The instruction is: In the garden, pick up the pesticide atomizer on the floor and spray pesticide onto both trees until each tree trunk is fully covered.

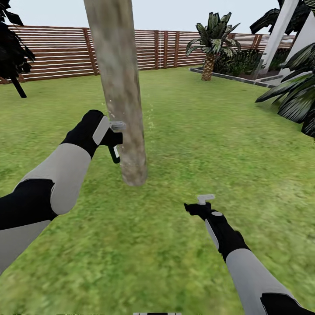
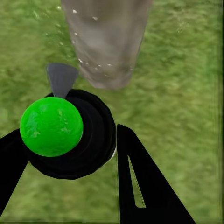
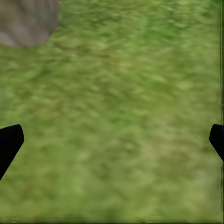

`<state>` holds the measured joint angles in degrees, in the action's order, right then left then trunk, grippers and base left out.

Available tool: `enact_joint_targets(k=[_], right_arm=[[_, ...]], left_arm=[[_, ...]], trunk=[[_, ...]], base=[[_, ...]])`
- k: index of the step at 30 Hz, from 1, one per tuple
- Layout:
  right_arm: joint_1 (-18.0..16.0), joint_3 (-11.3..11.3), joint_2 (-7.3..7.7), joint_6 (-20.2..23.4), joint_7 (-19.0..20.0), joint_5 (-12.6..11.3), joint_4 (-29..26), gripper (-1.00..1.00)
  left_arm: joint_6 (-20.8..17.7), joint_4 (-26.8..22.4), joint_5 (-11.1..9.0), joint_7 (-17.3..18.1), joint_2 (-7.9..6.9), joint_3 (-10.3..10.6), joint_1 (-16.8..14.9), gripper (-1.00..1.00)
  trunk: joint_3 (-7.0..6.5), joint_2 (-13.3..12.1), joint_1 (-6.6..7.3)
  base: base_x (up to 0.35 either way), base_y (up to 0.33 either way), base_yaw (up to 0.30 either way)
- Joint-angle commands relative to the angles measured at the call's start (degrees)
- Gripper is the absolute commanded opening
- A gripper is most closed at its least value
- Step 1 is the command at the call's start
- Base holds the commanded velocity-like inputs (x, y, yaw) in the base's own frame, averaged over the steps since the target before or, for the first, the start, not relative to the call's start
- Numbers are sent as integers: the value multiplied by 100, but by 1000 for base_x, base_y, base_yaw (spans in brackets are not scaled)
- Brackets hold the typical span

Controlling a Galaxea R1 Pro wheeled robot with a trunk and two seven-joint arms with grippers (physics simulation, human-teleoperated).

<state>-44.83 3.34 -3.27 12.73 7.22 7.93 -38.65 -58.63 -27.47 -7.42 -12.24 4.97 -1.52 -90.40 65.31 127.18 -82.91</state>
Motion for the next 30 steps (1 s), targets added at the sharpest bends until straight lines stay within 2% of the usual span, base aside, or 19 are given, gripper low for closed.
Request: enact_joint_targets(k=[1, 7, 18, 30], right_arm=[[0, 35, -7, 28, 49, 59, -11, 100], [0, 27, -7, 44, 51, 59, -171, 100], [1, 22, -7, 49, 51, 59, -178, 100], [0, 18, -8, 48, 51, 59, -178, 100]], left_arm=[[-17, -4, -58, -59, 4, -15, -4, -100], [-17, 18, -53, -68, 4, -15, -4, -100], [-8, 65, -49, -89, 4, -15, -4, -100], [-8, 75, -40, -94, -5, -6, 5, -100]], trunk=[[5, 2, 2], [5, 2, 2], [5, 2, 2], [5, 2, 2]], base=[[-179, -239, 0], [-204, -229, 42], [-29, -267, 265], [19, -274, 45]])
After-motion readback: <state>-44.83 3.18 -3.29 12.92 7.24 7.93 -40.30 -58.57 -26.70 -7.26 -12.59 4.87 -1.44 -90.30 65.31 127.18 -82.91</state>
